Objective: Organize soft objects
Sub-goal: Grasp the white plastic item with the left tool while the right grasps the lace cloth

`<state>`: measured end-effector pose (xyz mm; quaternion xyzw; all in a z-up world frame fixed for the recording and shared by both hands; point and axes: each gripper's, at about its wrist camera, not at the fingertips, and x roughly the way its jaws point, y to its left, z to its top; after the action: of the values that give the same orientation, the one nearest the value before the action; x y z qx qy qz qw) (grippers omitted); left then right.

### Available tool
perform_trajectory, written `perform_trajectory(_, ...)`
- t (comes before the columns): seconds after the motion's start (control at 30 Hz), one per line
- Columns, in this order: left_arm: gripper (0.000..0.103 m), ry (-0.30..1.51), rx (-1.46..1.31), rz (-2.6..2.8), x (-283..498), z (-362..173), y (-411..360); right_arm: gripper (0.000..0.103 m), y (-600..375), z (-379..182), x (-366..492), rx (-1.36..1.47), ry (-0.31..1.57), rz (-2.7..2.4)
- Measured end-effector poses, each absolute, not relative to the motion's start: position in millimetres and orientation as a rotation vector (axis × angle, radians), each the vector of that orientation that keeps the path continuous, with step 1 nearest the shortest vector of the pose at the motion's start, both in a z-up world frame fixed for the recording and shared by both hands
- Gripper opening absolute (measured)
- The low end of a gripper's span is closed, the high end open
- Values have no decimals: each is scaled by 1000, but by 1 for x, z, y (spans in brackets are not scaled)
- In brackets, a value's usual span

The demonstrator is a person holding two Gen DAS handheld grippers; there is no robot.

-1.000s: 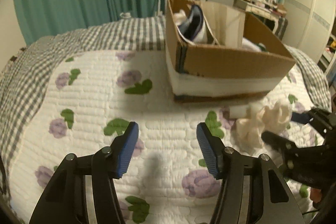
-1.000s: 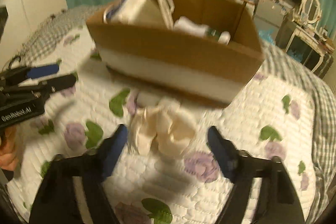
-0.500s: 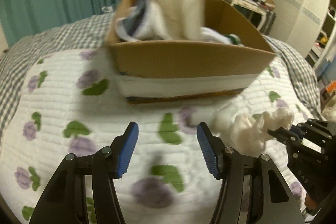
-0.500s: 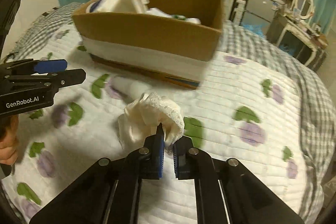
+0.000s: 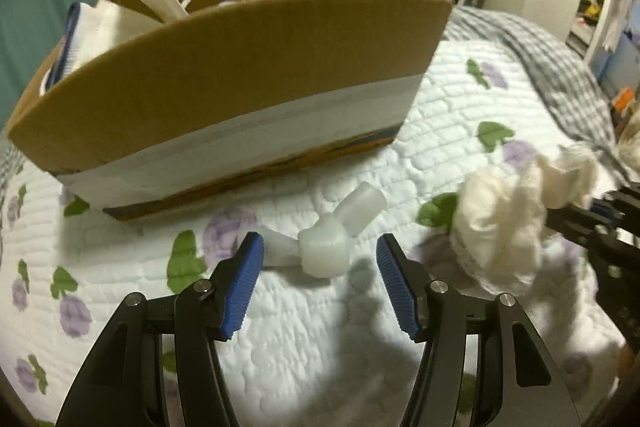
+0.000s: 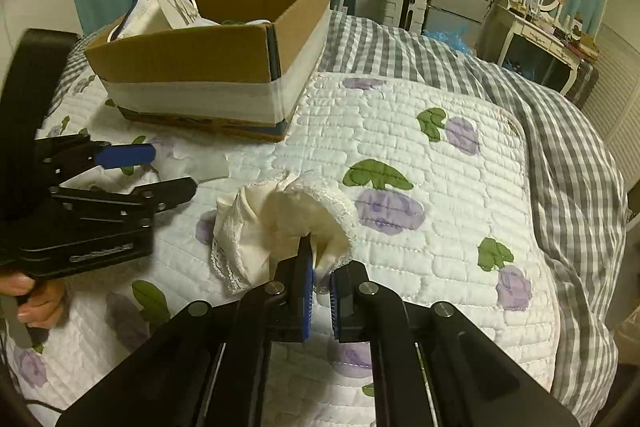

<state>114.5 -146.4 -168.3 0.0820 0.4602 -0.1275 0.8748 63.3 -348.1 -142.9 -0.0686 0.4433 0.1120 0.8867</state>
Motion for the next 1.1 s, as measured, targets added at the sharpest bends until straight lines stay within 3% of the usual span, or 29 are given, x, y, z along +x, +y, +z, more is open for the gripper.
perform_trajectory(0.2,54,964,218,-238,124,-184,-155,7,-348,-149,64,-123,928,250)
perform_trajectory(0.27,36,956,247,-236,124,-187,-160,7,-348,-150,65,-119,928,256)
perform_trajectory(0.33,30,962,279,-212,124,-188,-160,7,-347,-150,65,-110,926,259)
perform_trajectory(1.1,29,859,76,-165,59,-112,-39,7,-275,-108,32,-107,882,393)
